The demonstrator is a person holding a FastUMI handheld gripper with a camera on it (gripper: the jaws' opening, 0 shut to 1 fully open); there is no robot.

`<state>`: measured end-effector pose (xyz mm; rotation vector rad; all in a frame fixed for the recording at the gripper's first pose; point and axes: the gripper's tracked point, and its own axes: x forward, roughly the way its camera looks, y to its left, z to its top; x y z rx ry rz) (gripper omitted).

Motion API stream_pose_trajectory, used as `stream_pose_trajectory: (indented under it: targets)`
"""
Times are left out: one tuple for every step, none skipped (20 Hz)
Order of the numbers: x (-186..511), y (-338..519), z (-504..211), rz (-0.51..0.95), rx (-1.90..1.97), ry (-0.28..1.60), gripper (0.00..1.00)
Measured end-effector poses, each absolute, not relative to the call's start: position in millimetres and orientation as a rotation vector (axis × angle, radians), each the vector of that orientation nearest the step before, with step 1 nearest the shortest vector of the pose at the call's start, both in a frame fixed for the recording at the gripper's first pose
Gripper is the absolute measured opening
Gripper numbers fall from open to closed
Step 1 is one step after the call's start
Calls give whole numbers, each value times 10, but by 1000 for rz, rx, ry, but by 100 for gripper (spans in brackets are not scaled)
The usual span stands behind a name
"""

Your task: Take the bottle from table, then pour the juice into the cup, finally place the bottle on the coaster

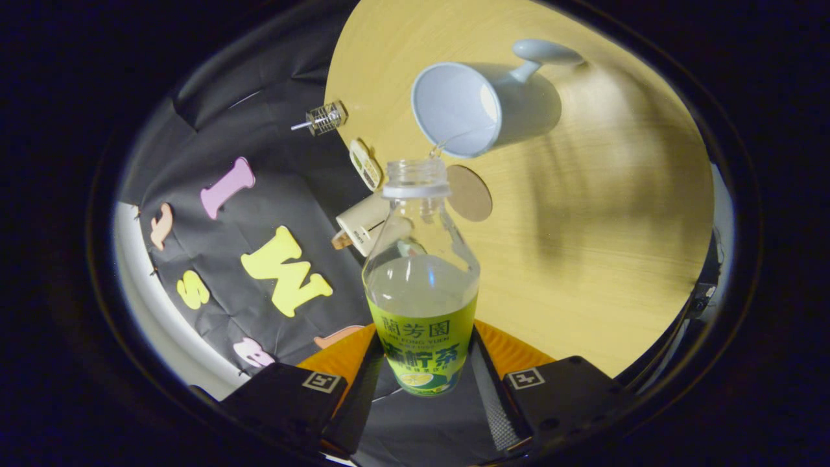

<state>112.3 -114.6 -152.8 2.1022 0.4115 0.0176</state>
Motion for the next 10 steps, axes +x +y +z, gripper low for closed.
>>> stream_pose_trajectory:
  targets:
    - [1134, -1149, -1514, 17, 2111, 410, 78]
    - [1139, -1156, -1483, 22, 2123, 411, 78]
    - [1124, -1156, -1468, 26, 2136, 408, 78]
    - [1121, -1154, -1433, 30, 2147, 408, 78]
    - [1111, -1156, -1406, 31, 2154, 409, 78]
    - [1111, -1161, -1380, 34, 2164, 410, 78]
    - [1130, -1167, -1356, 35, 2179, 407, 78]
    - [1119, -1190, -1333, 39, 2189, 401, 78]
    - [1137, -1191, -1311, 44, 2194, 396, 78]
    - [1151, -1183, -1297, 49, 2196, 398, 78]
